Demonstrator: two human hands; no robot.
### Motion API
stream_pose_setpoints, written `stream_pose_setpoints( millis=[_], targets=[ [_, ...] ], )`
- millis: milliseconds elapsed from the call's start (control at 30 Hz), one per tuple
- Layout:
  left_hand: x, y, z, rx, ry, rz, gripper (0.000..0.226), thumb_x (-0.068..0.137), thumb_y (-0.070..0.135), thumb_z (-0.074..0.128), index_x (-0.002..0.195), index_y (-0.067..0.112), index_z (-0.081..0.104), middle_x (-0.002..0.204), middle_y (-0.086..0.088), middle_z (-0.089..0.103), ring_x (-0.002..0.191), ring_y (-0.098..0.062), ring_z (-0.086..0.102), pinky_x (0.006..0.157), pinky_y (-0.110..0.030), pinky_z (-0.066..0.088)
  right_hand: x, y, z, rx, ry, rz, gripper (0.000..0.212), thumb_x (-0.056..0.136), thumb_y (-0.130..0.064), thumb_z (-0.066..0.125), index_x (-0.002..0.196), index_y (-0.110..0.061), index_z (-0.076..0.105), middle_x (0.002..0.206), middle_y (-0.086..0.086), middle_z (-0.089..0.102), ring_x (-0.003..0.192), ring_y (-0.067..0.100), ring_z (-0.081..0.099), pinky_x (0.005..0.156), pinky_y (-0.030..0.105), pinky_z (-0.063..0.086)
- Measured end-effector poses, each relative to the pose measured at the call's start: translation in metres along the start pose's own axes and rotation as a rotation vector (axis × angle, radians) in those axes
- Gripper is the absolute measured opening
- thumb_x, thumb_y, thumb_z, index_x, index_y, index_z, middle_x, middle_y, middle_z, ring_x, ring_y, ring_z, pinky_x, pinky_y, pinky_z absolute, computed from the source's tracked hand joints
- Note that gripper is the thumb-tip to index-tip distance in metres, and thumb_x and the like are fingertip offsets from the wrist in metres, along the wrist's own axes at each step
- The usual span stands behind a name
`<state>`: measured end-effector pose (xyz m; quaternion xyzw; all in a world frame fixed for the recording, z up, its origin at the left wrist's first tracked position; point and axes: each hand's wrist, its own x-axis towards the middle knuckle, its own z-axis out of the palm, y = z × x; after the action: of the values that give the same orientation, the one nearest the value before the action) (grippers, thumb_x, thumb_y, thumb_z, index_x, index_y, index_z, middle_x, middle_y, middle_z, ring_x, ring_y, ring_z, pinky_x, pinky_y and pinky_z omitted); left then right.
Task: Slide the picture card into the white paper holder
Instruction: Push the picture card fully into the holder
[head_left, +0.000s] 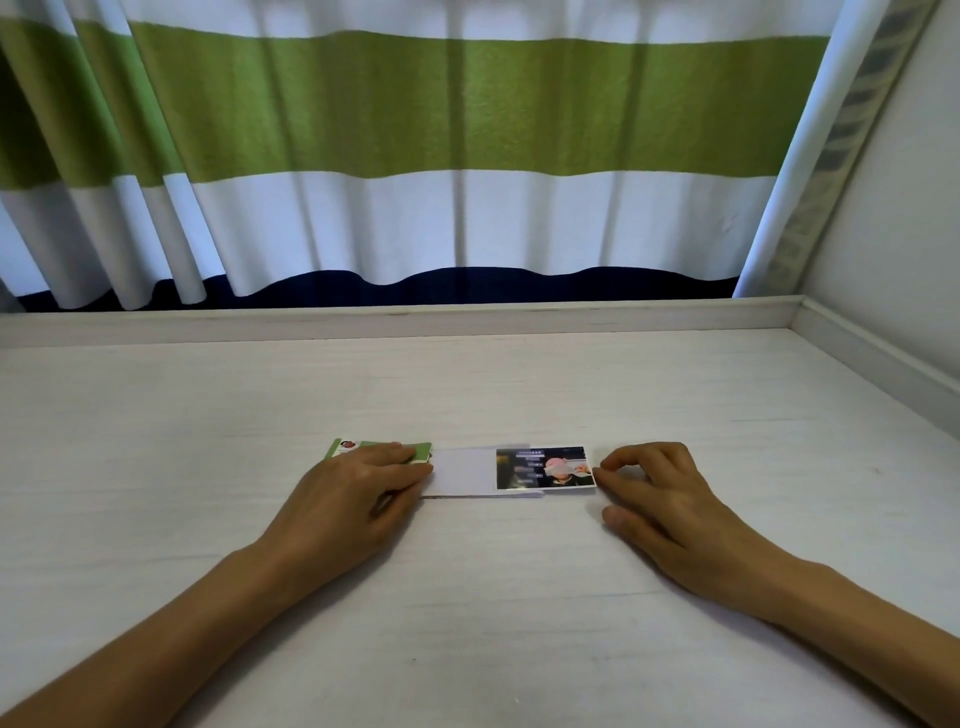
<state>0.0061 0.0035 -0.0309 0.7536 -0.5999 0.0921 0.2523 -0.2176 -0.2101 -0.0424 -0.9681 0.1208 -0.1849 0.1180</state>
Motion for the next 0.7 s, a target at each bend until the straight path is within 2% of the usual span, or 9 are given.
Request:
stream_pose_setpoints(
  millis=[133, 267, 400, 533, 700],
  targets=[
    [0.000, -0.001, 0.000, -0.012, 0.013, 0.009, 0.037, 0.084, 0.039, 0.042, 0.099, 0.020, 0.069, 0.104, -0.001, 0.072, 0.094, -0.018, 0.064, 0.069, -0.037, 0.056, 0.004, -0.005, -0.001, 0.005, -0.009, -0.012, 0.051, 0.085, -0.053, 0.030, 0.115, -0.018, 0.053, 0.119, 0.003, 0.051, 0.108, 0.020, 0.032, 0.091, 0.042, 0.041],
    [-0.001, -0.004, 0.001, -0.019, 0.011, -0.002, 0.038, 0.081, 0.040, 0.043, 0.107, 0.022, 0.064, 0.110, 0.004, 0.069, 0.099, -0.016, 0.063, 0.073, -0.035, 0.055, 0.007, -0.009, 0.000, 0.005, -0.023, -0.032, 0.052, 0.084, -0.050, 0.030, 0.120, -0.019, 0.050, 0.121, 0.003, 0.050, 0.109, 0.020, 0.030, 0.091, 0.041, 0.041],
    [0.000, -0.005, 0.003, 0.007, 0.004, -0.013, 0.036, 0.081, 0.042, 0.043, 0.105, 0.020, 0.060, 0.095, 0.002, 0.071, 0.083, -0.019, 0.062, 0.063, -0.038, 0.054, 0.009, -0.011, 0.002, -0.001, -0.036, -0.058, 0.054, 0.084, -0.057, 0.030, 0.122, -0.023, 0.045, 0.121, 0.002, 0.049, 0.109, 0.021, 0.032, 0.091, 0.043, 0.042],
    [0.000, -0.002, 0.002, -0.004, 0.028, -0.010, 0.040, 0.081, 0.043, 0.044, 0.107, 0.019, 0.061, 0.098, 0.001, 0.071, 0.084, -0.017, 0.061, 0.063, -0.037, 0.054, 0.012, -0.014, 0.004, 0.004, -0.038, -0.067, 0.052, 0.084, -0.054, 0.032, 0.125, -0.024, 0.044, 0.123, 0.000, 0.047, 0.112, 0.020, 0.032, 0.093, 0.040, 0.040],
    [0.000, -0.002, 0.003, 0.006, 0.027, -0.016, 0.039, 0.080, 0.044, 0.044, 0.103, 0.018, 0.062, 0.096, 0.000, 0.071, 0.085, -0.019, 0.062, 0.062, -0.038, 0.055, 0.016, -0.016, 0.008, -0.018, -0.060, -0.075, 0.070, 0.082, -0.068, 0.015, 0.129, -0.024, 0.042, 0.126, 0.000, 0.045, 0.115, 0.019, 0.030, 0.093, 0.042, 0.041]
  ],
)
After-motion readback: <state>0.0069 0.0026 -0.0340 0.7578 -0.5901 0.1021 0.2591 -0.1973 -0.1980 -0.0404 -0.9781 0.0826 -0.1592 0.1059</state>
